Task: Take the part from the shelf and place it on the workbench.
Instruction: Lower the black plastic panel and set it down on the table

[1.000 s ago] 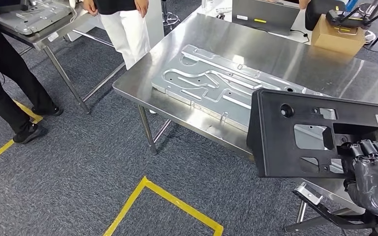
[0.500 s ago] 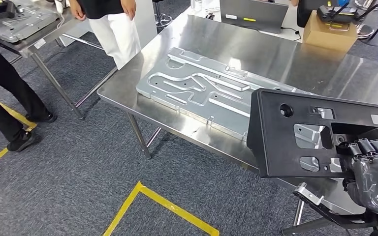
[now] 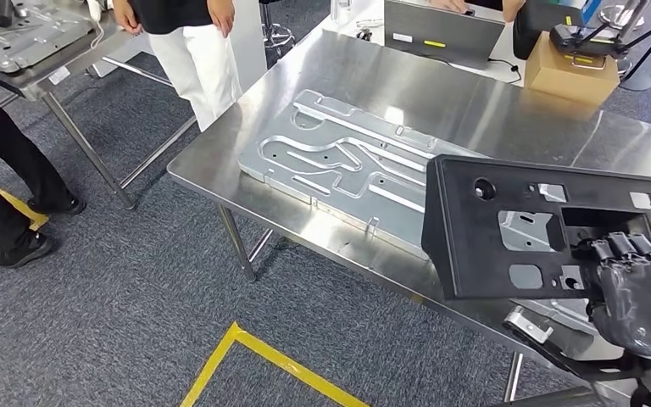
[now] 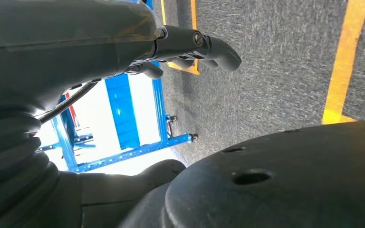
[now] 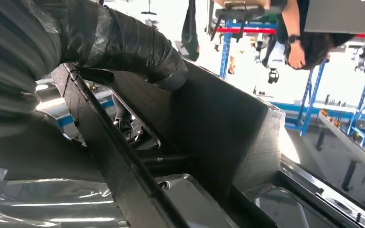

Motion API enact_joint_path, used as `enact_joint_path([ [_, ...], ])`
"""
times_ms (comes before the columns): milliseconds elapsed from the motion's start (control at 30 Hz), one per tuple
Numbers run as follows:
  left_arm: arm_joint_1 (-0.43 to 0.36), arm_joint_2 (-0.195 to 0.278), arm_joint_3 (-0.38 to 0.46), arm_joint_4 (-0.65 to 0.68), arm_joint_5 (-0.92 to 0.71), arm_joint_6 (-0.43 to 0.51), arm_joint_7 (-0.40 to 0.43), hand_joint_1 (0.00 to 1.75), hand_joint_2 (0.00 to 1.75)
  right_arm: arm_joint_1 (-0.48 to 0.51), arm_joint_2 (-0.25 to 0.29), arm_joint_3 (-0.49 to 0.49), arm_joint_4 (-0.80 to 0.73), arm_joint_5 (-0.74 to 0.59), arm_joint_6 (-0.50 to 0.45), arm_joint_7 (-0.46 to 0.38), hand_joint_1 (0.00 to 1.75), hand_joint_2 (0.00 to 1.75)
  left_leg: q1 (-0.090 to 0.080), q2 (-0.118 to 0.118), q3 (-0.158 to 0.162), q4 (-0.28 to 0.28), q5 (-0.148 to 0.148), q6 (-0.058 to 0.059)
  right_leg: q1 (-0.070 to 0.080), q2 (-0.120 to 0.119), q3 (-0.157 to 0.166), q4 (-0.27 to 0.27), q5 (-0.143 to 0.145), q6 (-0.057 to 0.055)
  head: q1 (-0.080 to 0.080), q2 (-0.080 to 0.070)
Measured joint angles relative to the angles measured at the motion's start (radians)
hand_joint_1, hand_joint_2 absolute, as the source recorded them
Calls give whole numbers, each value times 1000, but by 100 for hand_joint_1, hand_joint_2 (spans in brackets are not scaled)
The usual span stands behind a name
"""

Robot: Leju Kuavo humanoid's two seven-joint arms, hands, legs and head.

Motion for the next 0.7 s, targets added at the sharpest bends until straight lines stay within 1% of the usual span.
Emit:
enact_joint_path([
  [33,1,-1,-2,0,-3,0,0,0,175,-21,2,10,17,-1,6,-2,175,175,0,1,10,0,-8,-4,-1,-3,20,-60,45,-2,0,0],
  [67,1,-1,-5,0,-6,-1,1,0,175,-45,5,22,38,-3,13,-3,175,175,0,3,19,1,-15,-8,2,-5,35,-116,70,-5,0,0],
  [100,1,-2,-9,0,-9,-3,1,0,175,-72,9,37,62,-4,20,-5,175,175,0,5,22,2,-22,-14,6,-6,46,-153,84,-12,0,0],
  [167,0,-2,-18,0,-15,-6,2,0,175,-124,21,67,120,-10,33,-7,175,175,-2,8,28,9,-29,-26,13,-5,47,-170,78,-30,0,0],
  [200,-1,-1,-22,0,-18,-8,3,0,175,-152,28,82,152,-14,38,-7,175,175,-3,9,28,13,-32,-31,11,-3,52,-171,83,-40,-1,0],
  [233,-2,-1,-27,0,-20,-11,3,0,175,-182,36,97,186,-18,41,-7,175,175,-3,9,28,25,-36,-36,8,0,58,-174,83,-46,-1,0],
  [267,-4,0,-31,0,-23,-13,4,0,175,-215,44,110,221,-21,43,-6,175,175,-3,7,16,49,-44,-41,4,1,65,-178,82,-51,-2,0],
  [300,-7,1,-35,0,-27,-16,3,0,175,-247,53,123,258,-25,45,-5,175,175,-2,6,-7,91,-59,-47,1,2,72,-180,80,-55,-3,0],
  [367,-12,1,-45,0,-32,-19,-2,0,175,-303,68,145,334,-33,46,-3,175,175,0,4,-79,213,-106,-58,0,1,83,-183,72,-61,-6,0],
  [400,-15,1,-49,0,-35,-21,-6,0,175,-329,75,157,377,-37,45,-2,175,175,-1,2,-110,264,-123,-61,-1,1,89,-183,66,-62,-7,0],
  [433,-17,1,-52,0,-37,-22,-7,0,175,-352,83,169,419,-40,43,-1,175,175,-3,1,-127,290,-124,-63,-1,1,98,-182,60,-61,-7,0],
  [467,-20,1,-55,0,-38,-23,-7,0,175,-372,89,181,458,-41,41,0,175,175,-4,0,-128,282,-104,-63,-1,1,109,-182,53,-60,-8,0],
  [500,-22,1,-57,0,-39,-24,-4,0,175,-389,95,191,489,-42,40,1,175,175,-5,0,-115,240,-63,-61,-1,1,120,-182,45,-58,-8,0],
  [533,-22,1,-62,0,-40,-24,-1,0,175,-403,100,199,514,-42,38,1,175,175,-5,1,-96,181,-15,-59,-1,1,129,-183,38,-55,-8,0],
  [567,-23,1,-66,0,-40,-25,1,0,175,-417,104,205,535,-43,35,1,175,175,-6,2,-84,131,18,-55,-1,1,136,-184,33,-53,-8,0],
  [600,-22,1,-71,0,-41,-25,3,0,175,-429,108,211,553,-43,32,2,175,175,-7,4,-74,82,36,-49,0,1,137,-185,30,-49,-9,0],
  [633,-22,1,-74,0,-41,-26,2,0,175,-439,111,216,569,-43,30,2,175,175,-9,5,-71,55,38,-42,2,1,136,-187,28,-44,-9,0],
  [667,-23,1,-75,0,-41,-26,3,0,175,-445,114,221,582,-43,29,2,175,175,-10,6,-72,41,31,-33,4,0,135,-186,29,-39,-10,0],
  [700,-23,1,-76,0,-41,-27,3,0,175,-450,117,226,593,-44,28,1,175,175,-9,6,-66,22,30,-24,6,-1,135,-186,29,-34,-10,0],
])
